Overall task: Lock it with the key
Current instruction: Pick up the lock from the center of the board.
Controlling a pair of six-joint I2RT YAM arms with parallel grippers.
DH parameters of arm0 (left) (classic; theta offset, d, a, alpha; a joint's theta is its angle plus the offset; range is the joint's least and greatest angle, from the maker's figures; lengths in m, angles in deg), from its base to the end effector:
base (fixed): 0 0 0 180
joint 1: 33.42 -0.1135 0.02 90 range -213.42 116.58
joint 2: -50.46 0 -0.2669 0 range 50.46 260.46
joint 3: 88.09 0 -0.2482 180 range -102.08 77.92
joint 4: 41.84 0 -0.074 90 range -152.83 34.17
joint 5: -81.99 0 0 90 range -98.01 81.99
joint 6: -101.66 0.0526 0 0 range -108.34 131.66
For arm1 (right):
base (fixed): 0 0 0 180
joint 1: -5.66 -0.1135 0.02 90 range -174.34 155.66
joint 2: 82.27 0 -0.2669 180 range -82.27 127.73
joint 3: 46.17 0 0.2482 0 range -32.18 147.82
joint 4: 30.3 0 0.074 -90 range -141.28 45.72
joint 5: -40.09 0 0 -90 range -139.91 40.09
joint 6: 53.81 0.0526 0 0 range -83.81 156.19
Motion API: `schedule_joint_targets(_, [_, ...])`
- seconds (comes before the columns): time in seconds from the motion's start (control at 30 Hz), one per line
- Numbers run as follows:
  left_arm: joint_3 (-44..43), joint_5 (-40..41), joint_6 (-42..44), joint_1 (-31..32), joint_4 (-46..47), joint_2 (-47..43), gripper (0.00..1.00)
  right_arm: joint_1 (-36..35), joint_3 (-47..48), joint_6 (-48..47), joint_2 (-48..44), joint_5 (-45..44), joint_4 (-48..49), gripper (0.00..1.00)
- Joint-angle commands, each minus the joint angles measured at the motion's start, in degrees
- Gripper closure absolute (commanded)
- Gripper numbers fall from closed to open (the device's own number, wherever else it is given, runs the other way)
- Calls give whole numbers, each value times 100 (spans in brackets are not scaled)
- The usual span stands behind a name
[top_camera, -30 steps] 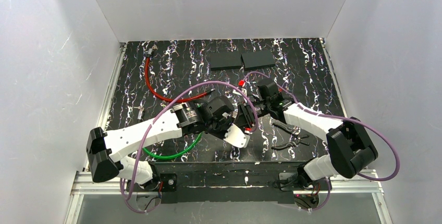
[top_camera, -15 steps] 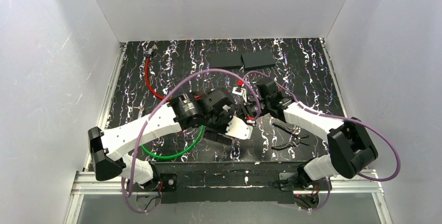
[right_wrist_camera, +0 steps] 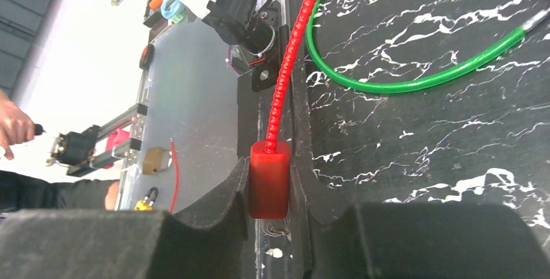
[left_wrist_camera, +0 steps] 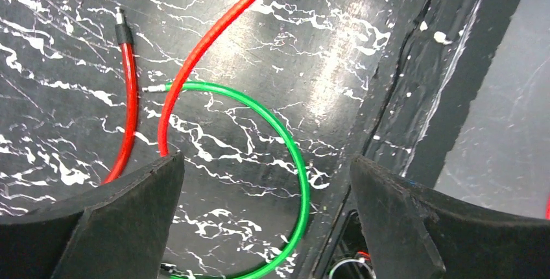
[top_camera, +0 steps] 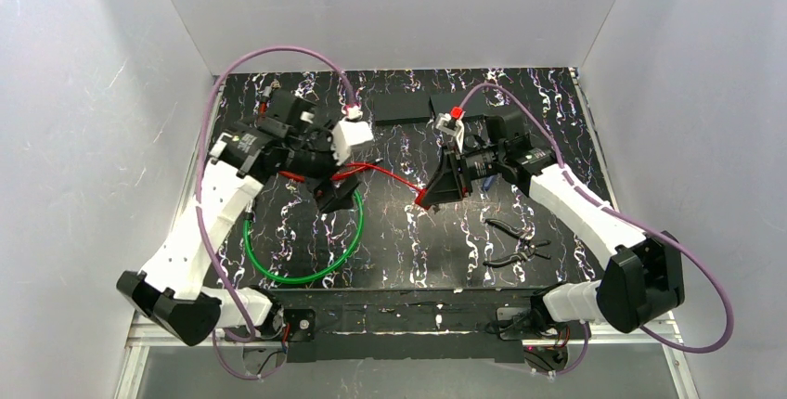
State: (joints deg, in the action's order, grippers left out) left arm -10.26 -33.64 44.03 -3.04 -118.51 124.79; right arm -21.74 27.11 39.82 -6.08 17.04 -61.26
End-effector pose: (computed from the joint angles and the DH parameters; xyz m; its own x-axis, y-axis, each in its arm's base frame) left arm 0.2019 -0.1447 0.3950 -0.1728 0.6609 -0.7303 0.9403 0.3315 0.0774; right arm 0.2287 0.1731 0.3074 -0.5481 -0.2562 -0.7962 -0.8254 0.0123 0.5644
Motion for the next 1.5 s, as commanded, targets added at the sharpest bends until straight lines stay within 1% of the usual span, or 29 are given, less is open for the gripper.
schedule_joint_targets(0.0, [-5,-1145,-106,-740,-344,-277,2,-2,418,-625,-225,26,-299,99])
schedule_joint_targets(0.07, [-2,-1266,23,-928,-328,-283,2,-7,458,-627,-248,124,-289,99])
schedule_joint_targets(0.2, [8,-1240,271,-1171,-202,-281,2,-9,511,-627,-350,219,-327,99])
schedule_joint_targets(0.33, [1,-1196,553,-1407,-210,-119,8,-11,522,-655,-455,262,-405,99])
schedule_joint_targets(0.5, [110,-1185,717,-1448,-182,32,24,-11,545,-687,-482,299,-477,99])
schedule_joint_targets(0.9, [426,-1025,690,-1469,152,202,53,-11,675,-695,-448,415,-544,99])
schedule_joint_targets(1.0, [457,-1097,570,-1470,163,229,68,-11,716,-697,-424,298,-530,99])
schedule_joint_targets(1.07, [437,-1275,323,-1470,203,246,78,-11,714,-615,-402,124,-403,99])
schedule_joint_targets(1.1, [414,-1426,143,-1466,238,255,84,-11,687,-476,-381,9,-198,99])
schedule_joint_targets(1.17, [361,-1756,-478,-1468,374,281,97,-11,621,9,-293,-170,398,99])
schedule_joint_targets(1.2, [355,-1878,-795,-1469,498,283,100,-15,596,244,-244,-239,695,99])
schedule_joint_targets(1.3, [449,-2186,-1955,-1470,1116,209,100,-46,503,1014,-51,-408,1767,99])
schedule_joint_targets(1.37, [684,-2265,-2740,-1465,1761,19,100,-79,413,1512,49,-545,2614,99])
schedule_joint_targets(1.47, [1129,-2108,-3949,-1467,2856,-349,100,-110,236,2179,177,-773,3535,99])
